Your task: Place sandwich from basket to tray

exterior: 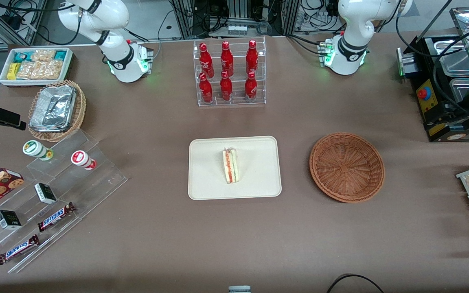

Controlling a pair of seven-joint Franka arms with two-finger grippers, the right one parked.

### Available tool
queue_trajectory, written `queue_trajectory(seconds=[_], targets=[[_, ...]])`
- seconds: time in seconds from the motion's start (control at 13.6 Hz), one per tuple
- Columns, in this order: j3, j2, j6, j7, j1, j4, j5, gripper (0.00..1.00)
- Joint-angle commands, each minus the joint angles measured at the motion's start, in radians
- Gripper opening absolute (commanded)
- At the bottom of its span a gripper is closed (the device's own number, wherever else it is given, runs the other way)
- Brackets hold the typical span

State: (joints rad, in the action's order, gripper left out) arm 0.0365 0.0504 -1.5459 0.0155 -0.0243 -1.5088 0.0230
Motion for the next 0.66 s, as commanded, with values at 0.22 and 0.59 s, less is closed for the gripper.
queue_trajectory(seconds=[0.22,0.59], targets=[[0.042,-0.043,0.035,0.020,-0.012,-0.031,0.011,1.00],[0.031,-0.061,0.033,0.011,-0.011,-0.037,0.011,1.00]])
